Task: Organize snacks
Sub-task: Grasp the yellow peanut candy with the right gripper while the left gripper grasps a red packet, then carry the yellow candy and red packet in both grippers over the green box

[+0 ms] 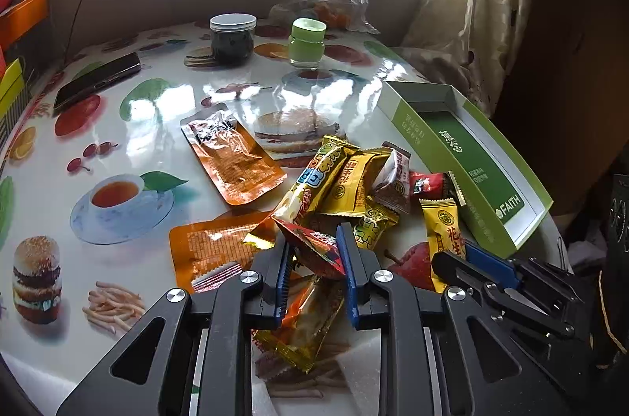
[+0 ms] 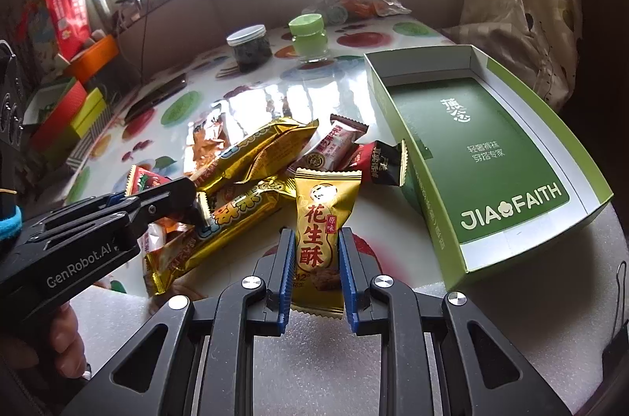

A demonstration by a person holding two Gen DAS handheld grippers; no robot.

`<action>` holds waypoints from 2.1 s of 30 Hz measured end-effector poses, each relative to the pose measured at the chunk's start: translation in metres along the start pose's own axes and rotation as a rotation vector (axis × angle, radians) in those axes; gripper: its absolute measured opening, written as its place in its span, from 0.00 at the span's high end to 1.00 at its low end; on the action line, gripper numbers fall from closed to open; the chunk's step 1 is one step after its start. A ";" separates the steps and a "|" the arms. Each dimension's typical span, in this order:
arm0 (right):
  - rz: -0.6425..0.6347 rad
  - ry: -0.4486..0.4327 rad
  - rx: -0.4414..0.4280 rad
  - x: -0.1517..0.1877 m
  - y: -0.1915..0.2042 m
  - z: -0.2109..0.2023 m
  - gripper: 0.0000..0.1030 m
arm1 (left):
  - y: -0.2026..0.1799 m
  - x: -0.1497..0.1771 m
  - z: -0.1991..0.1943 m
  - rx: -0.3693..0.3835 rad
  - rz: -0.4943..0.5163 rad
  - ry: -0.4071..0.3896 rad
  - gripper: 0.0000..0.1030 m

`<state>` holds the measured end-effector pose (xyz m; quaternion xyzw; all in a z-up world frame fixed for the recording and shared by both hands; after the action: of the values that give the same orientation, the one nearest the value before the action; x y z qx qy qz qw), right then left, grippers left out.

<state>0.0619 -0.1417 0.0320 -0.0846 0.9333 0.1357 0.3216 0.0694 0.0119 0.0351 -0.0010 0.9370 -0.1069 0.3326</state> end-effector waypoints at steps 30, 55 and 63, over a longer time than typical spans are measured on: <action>0.015 -0.115 0.051 -0.035 -0.026 -0.033 0.80 | -0.039 -0.045 -0.011 0.051 0.061 -0.067 0.77; 0.128 -0.112 0.181 -0.050 -0.115 -0.025 0.80 | -0.114 -0.085 0.045 0.184 0.140 -0.008 0.77; 0.123 -0.074 0.193 -0.050 -0.136 -0.012 0.80 | -0.137 -0.080 0.067 0.220 0.163 0.040 0.77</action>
<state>0.1273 -0.2704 0.0451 0.0093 0.9329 0.0677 0.3535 0.1644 -0.1298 0.0619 0.1140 0.9230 -0.1817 0.3194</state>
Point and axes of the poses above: each gripper's, at about its wrist camera, not at the fingertips, and z roughly the way its jaws point, y to its left, x to its underside, the point moved 1 cm from there along z, roughly the way its jaws point, and after that the axes turned 1 degree about x, right-handed, at the moved point
